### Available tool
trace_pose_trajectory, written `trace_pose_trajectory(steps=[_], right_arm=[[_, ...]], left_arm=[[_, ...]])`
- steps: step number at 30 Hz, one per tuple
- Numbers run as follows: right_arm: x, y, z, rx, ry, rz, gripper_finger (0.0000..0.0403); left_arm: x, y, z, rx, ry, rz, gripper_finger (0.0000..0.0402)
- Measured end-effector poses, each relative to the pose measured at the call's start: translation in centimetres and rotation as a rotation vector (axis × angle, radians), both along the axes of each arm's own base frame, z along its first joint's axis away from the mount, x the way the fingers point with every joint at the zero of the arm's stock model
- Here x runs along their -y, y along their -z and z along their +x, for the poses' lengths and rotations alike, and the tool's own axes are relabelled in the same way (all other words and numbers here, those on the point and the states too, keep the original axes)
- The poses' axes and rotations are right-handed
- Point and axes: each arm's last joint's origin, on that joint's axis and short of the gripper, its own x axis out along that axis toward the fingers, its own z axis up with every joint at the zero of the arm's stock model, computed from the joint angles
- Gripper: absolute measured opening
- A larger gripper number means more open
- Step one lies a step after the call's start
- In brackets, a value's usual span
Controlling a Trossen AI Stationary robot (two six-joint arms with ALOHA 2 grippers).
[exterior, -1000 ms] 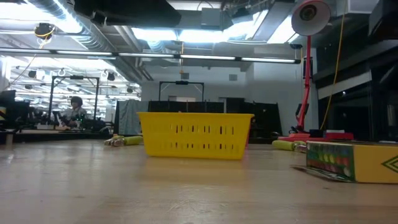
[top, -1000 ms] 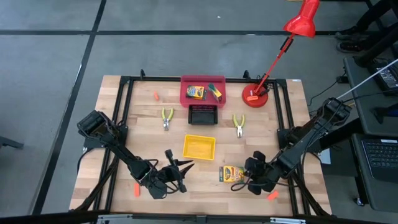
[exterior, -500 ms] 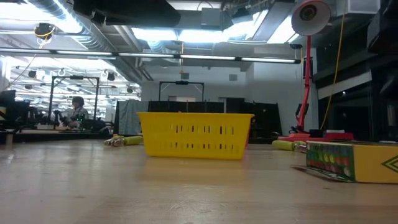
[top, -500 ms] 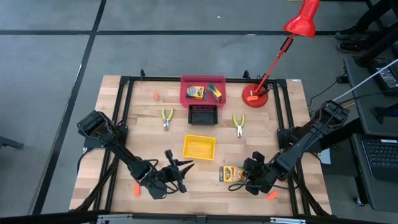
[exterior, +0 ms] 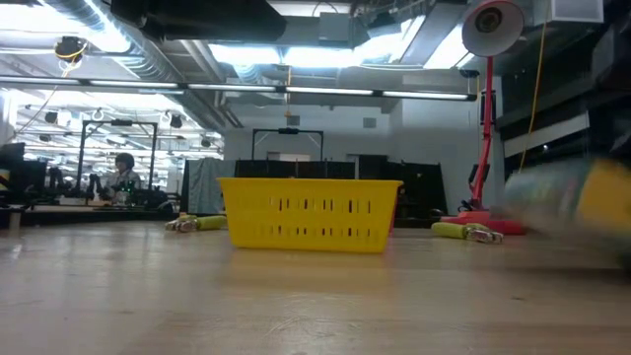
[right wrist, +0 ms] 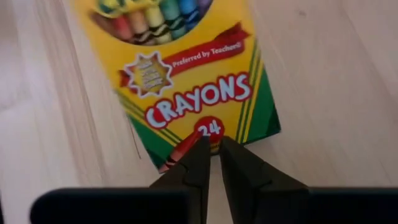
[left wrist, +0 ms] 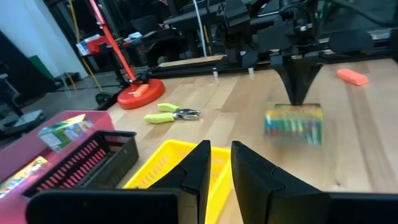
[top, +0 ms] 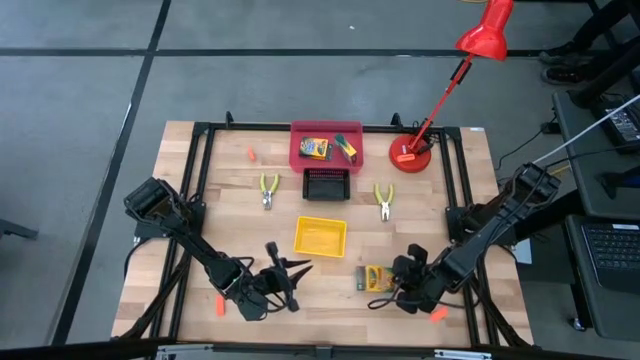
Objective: Pick & Place School Supplies
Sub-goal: Put the yellow crayon box into the red bin
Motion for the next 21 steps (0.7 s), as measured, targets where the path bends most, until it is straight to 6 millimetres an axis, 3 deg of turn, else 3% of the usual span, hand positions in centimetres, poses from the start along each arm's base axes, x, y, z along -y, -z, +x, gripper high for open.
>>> trace_pose_trajectory(steps=[7,12,21], right_arm=[[-0.1,0.4,-0.8,-0.036,0.0,-0.026,0.0029],[-0.1,0.4,-0.8,-0.029,0.0,-0.031,0.0022],[0.0,0.3,-0.8,-0.015,-0.01,-0.05,0.0022]], left_arm=[[-0.2,-0.2,0.7,0.019,0.096,-0.128,0.0065],[-1.8,-0.7,2.7,0.057,0.221,-0.312,0.0086],[-4.4,-1.1,6.3,0.033,0.321,-0.4,0.0113]])
